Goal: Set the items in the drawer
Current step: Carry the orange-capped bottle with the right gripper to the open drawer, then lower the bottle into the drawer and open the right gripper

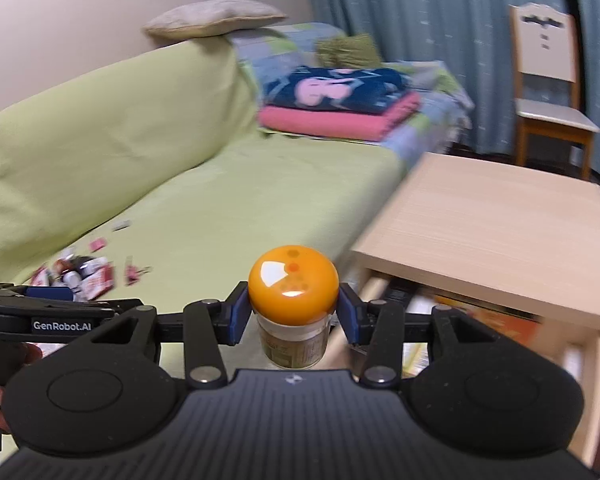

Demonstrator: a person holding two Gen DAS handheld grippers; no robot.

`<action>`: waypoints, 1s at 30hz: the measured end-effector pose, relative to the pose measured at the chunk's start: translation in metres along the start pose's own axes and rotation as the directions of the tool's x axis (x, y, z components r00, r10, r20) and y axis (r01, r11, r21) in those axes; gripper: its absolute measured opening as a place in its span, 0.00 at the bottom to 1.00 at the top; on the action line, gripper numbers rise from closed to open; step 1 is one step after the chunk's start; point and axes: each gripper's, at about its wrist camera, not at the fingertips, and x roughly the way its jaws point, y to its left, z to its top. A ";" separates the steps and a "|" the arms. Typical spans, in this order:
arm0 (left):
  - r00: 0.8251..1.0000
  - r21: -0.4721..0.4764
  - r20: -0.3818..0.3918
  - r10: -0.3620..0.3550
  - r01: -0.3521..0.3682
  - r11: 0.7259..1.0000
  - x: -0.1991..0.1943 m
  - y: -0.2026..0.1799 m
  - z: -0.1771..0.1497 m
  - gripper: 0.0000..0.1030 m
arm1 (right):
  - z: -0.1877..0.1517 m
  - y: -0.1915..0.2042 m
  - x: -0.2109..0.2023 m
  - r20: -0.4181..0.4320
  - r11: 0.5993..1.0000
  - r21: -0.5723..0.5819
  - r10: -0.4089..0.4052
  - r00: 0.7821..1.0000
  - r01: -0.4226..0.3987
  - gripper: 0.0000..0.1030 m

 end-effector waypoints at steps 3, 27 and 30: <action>1.000 0.036 -0.017 -0.024 0.024 0.999 0.009 -0.026 0.007 0.99 | -0.003 -0.027 -0.006 0.001 0.999 0.030 -0.042 0.999 0.042 0.40; 0.990 0.202 -0.116 -0.076 0.098 0.975 0.069 -0.115 0.016 0.99 | -0.073 -0.127 0.092 -0.383 0.854 -0.464 -0.432 0.816 0.235 0.40; 0.990 0.202 -0.124 -0.073 0.098 0.974 0.073 -0.115 0.017 0.99 | -0.087 -0.124 0.111 -0.388 0.786 -0.586 -0.486 0.783 0.198 0.40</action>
